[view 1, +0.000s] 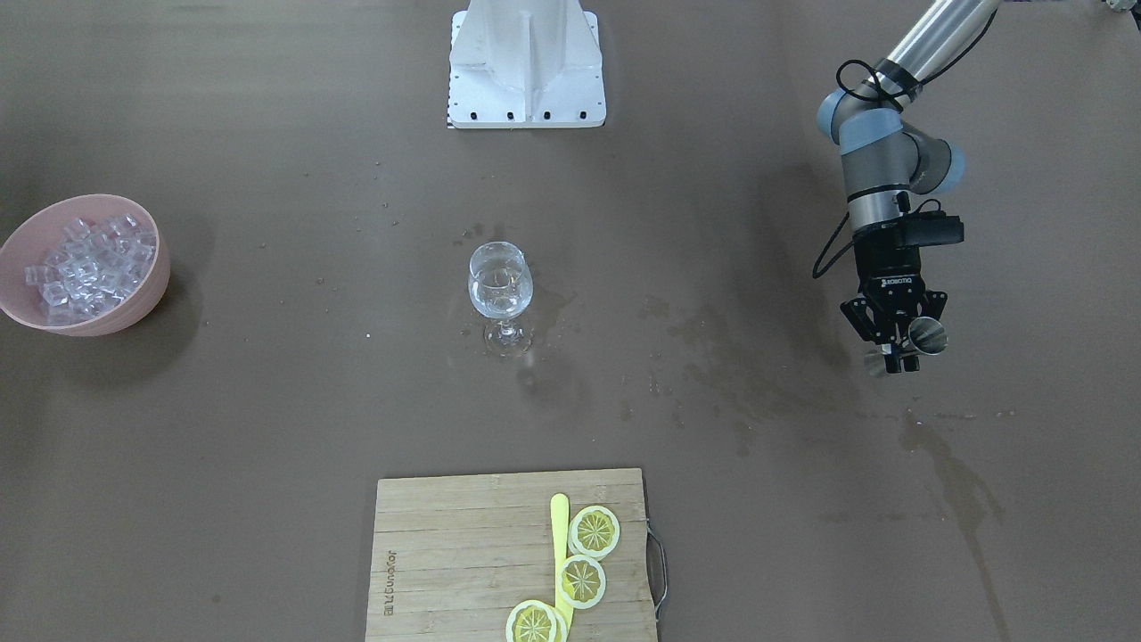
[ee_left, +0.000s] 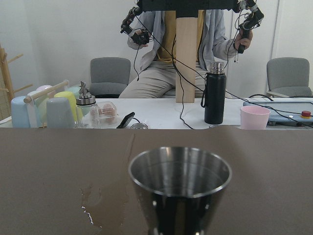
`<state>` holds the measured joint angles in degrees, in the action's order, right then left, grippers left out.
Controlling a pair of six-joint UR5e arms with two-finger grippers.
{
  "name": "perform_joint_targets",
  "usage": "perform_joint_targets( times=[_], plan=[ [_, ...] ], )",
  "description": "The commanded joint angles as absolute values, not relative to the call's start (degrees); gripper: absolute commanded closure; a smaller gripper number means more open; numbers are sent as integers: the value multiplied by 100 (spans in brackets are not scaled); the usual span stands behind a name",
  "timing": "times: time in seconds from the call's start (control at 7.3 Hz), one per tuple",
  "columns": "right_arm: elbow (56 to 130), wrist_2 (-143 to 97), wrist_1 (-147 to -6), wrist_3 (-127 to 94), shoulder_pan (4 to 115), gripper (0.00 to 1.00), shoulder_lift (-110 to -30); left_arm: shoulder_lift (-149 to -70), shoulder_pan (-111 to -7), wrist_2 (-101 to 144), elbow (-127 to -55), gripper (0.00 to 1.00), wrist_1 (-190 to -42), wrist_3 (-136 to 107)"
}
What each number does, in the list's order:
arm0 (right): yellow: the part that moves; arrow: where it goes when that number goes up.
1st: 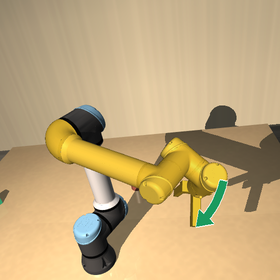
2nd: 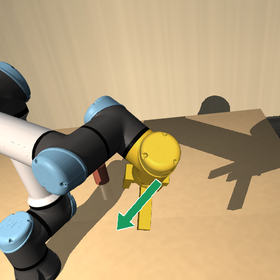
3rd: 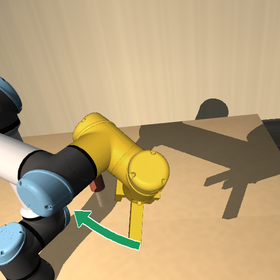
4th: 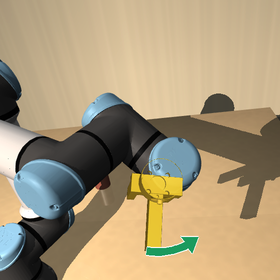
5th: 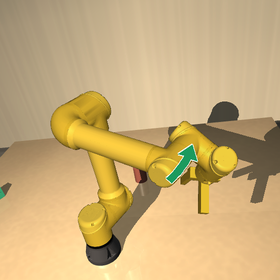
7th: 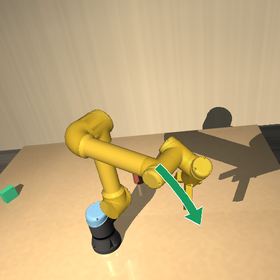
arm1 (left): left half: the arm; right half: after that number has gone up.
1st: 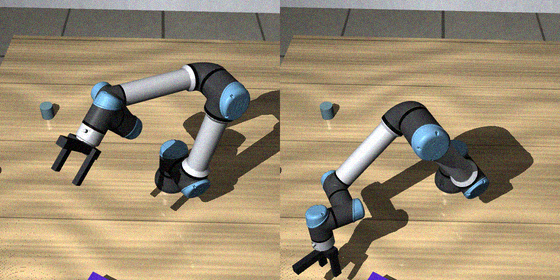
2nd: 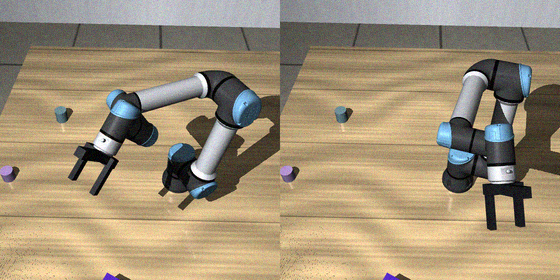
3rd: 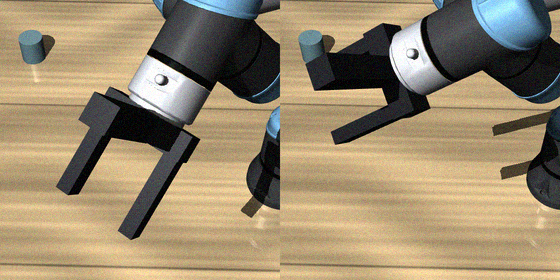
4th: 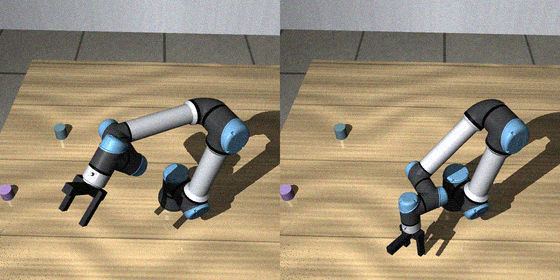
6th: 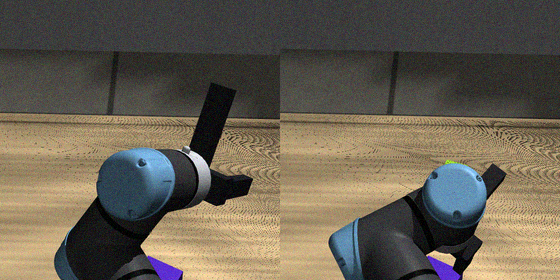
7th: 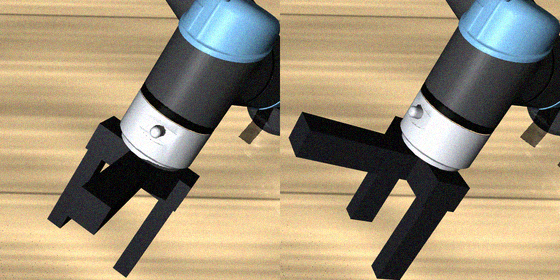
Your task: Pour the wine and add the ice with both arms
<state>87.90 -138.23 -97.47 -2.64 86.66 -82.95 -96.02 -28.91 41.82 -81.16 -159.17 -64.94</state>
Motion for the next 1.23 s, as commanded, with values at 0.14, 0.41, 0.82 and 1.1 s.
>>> perform_joint_targets(
  times=[0.14,0.41,0.82,1.1],
  plan=[
    [8789,-13825,-9747,-264,8666,0,-8297,-9615,-2874,4175,-8104,61,-15917,-6495],
    [8789,-13825,-9747,-264,8666,0,-8297,-9615,-2874,4175,-8086,61,-15908,-6495],
    [8789,-13825,-9747,-264,8666,0,-8297,-9615,-2874,4184,-8086,51,-15908,-6486],
    [8789,-13825,-9747,-264,8666,0,-8297,-9615,-2874,4184,-8086,44,-15900,-6478]
  ],
)
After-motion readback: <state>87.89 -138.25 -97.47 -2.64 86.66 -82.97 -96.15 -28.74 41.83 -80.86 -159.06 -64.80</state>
